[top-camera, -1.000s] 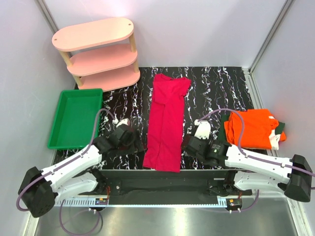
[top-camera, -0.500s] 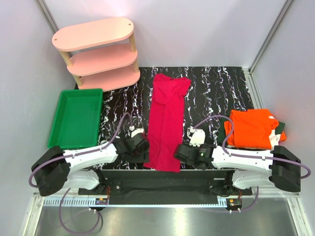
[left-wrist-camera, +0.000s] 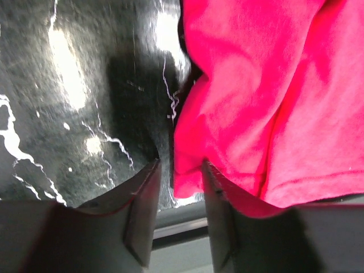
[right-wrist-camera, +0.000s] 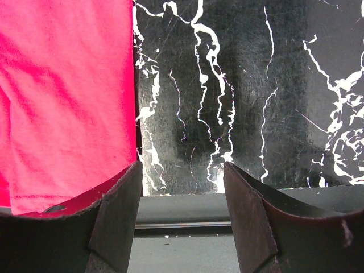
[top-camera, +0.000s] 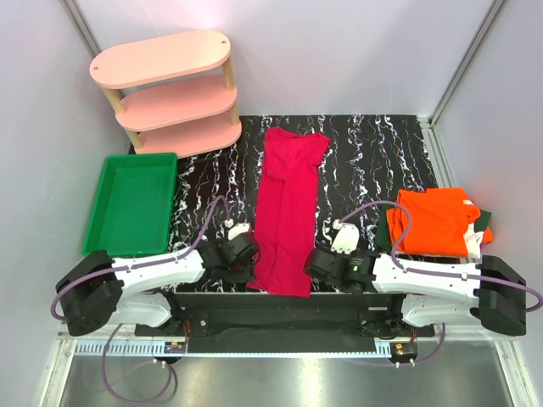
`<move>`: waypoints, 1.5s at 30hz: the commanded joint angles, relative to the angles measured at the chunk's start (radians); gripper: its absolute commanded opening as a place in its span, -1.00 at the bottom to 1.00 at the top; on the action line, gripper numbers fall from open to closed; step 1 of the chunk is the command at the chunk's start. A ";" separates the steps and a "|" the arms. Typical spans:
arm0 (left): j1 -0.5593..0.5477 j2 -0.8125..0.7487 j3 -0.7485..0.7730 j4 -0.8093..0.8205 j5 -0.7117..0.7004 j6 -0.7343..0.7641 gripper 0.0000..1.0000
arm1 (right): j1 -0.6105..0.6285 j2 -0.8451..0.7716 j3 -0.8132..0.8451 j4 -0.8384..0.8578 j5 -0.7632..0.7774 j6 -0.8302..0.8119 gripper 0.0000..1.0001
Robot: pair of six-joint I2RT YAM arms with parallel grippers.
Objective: Fold and stack the t-shirts
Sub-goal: Grab the bottom of the folded rectangular tshirt with both arms
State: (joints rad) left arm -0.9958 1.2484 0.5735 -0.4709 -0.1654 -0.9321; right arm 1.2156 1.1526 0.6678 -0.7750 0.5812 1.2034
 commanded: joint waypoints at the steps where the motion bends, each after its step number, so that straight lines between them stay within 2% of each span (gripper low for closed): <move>1: -0.035 -0.056 -0.027 -0.037 0.009 -0.054 -0.24 | 0.009 0.013 0.004 0.003 0.016 0.028 0.32; 5: -0.056 -0.107 -0.053 -0.061 0.007 -0.080 -0.24 | 0.009 0.024 0.006 0.009 0.017 0.025 0.32; 12: -0.064 -0.063 -0.067 -0.057 0.006 -0.100 -0.26 | 0.010 0.048 -0.008 0.037 -0.001 0.024 0.33; 16: -0.066 -0.102 -0.054 -0.060 -0.031 -0.093 -0.05 | 0.009 0.047 -0.011 0.052 -0.011 0.022 0.32; 17: -0.066 -0.122 -0.050 -0.061 -0.048 -0.088 0.08 | 0.009 0.045 -0.011 0.052 -0.011 0.019 0.32; 20: -0.067 -0.200 -0.035 -0.072 -0.059 -0.074 0.14 | 0.009 0.030 -0.010 0.048 -0.009 0.010 0.33; 27: -0.076 -0.297 -0.024 -0.124 -0.088 -0.079 0.14 | 0.009 0.007 -0.020 0.040 -0.001 0.019 0.32; 29: -0.076 -0.259 -0.023 -0.121 -0.105 -0.074 0.11 | 0.010 0.013 -0.016 0.040 -0.003 0.021 0.33; 31: -0.076 -0.209 -0.011 -0.120 -0.108 -0.067 -0.03 | 0.009 0.022 -0.011 0.040 -0.004 0.021 0.32; 36: -0.078 -0.106 -0.001 -0.120 -0.147 -0.070 -0.12 | 0.009 0.042 0.006 0.040 -0.001 0.022 0.32; 40: -0.078 -0.099 -0.006 -0.120 -0.200 -0.065 -0.10 | 0.009 0.052 0.013 0.039 -0.006 0.021 0.32; 45: -0.079 -0.147 -0.006 -0.117 -0.194 -0.066 -0.03 | 0.009 0.053 0.015 0.039 -0.006 0.018 0.32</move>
State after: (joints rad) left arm -1.0691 1.1465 0.5411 -0.6022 -0.3126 -1.0008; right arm 1.2156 1.2053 0.6544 -0.7448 0.5621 1.2053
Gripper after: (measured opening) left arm 0.468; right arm 0.663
